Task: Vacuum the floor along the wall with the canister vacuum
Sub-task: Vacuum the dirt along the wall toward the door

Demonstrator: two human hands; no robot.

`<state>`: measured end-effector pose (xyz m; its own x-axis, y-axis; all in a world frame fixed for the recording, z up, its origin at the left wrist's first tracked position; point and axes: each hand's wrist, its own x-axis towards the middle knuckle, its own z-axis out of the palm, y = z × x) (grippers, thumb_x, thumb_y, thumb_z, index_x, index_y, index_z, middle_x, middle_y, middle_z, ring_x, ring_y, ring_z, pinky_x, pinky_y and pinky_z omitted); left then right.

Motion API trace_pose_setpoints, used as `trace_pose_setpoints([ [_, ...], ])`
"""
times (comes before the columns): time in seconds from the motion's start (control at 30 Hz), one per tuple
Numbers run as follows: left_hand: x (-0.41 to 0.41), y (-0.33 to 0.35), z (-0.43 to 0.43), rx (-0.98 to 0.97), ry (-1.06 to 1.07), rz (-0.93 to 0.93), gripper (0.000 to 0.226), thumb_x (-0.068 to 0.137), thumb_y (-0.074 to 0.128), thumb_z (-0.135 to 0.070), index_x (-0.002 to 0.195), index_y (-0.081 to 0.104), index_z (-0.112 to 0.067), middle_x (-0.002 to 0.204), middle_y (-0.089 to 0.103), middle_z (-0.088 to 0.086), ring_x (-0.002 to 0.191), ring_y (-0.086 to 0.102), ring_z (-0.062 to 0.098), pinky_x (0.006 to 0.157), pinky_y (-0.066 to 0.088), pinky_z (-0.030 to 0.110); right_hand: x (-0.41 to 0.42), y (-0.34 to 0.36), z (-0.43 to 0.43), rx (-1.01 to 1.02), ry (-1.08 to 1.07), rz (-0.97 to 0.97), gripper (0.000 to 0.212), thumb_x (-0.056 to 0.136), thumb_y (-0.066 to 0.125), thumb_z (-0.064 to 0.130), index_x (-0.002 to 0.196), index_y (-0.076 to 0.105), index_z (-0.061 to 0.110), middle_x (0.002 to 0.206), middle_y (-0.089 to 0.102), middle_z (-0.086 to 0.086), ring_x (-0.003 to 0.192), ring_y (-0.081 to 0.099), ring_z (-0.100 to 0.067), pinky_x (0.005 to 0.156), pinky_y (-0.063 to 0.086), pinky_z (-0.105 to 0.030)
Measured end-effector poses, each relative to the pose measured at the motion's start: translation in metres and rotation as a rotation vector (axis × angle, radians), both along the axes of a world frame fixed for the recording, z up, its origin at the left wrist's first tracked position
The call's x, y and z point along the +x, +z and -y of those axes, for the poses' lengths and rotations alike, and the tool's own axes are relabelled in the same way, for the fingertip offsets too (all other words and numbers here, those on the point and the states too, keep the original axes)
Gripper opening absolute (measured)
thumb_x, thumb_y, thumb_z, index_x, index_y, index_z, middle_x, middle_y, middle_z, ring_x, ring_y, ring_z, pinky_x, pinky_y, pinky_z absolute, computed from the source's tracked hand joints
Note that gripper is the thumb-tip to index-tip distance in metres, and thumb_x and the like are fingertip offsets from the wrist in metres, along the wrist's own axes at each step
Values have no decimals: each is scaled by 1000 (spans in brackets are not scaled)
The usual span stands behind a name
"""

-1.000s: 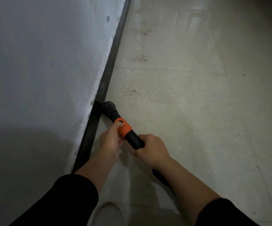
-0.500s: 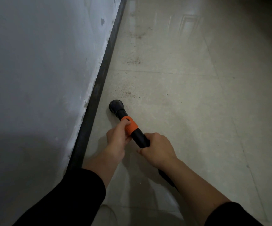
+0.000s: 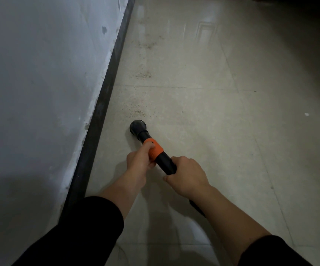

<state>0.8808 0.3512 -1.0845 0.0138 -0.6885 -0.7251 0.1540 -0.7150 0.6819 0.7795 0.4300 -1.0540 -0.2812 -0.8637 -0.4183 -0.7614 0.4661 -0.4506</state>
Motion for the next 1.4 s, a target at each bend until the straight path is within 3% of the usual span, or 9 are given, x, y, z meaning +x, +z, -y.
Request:
trace_pose_setpoints([
  [0.27,-18,3,-5,-17,-109,6,29,83,71,-23,102,59,-4,100,66,13,94,67,25,62,53,25,-18,9,-10,33,-68,53,12,81,67,22,91,60,20,72,56,0,68,57,-20,50,37,-24],
  [0.5,-38,5,-9,-10,-163,4,36,82,72,-22,109,58,-2,99,66,14,87,67,22,59,53,24,-34,11,-20,42,-130,58,11,84,66,22,91,58,23,72,54,2,64,54,-16,49,36,-22],
  [0.8,-70,7,-19,-7,-230,-30,18,83,71,-21,83,58,-9,92,67,13,81,66,17,63,53,23,-60,9,-35,47,-211,35,13,83,65,24,95,61,24,76,60,0,71,60,-19,53,41,-24],
  [0.97,-83,6,-24,-20,-250,-30,18,84,71,-21,80,59,-9,85,65,10,77,65,14,64,53,22,-70,8,-40,47,-246,34,16,82,66,25,97,61,24,78,59,1,74,61,-20,60,46,-26],
  [1.13,-95,7,-27,-31,-277,-36,19,84,72,-20,77,59,-8,79,63,7,72,63,12,66,52,23,-79,9,-45,34,-272,17,15,82,66,26,96,62,23,72,56,2,71,60,-19,54,40,-24],
  [1.27,-106,4,-27,-28,-306,-42,19,83,73,-22,84,61,-7,85,67,10,76,66,15,66,53,24,-86,9,-50,31,-297,16,15,81,66,26,94,61,23,73,57,1,67,58,-18,50,37,-23],
  [1.4,-118,2,-28,-58,-342,-25,19,83,73,-23,82,62,-7,91,69,14,82,69,19,72,55,27,-95,8,-54,14,-325,11,13,80,67,27,90,60,24,75,60,-1,71,62,-20,56,45,-25],
])
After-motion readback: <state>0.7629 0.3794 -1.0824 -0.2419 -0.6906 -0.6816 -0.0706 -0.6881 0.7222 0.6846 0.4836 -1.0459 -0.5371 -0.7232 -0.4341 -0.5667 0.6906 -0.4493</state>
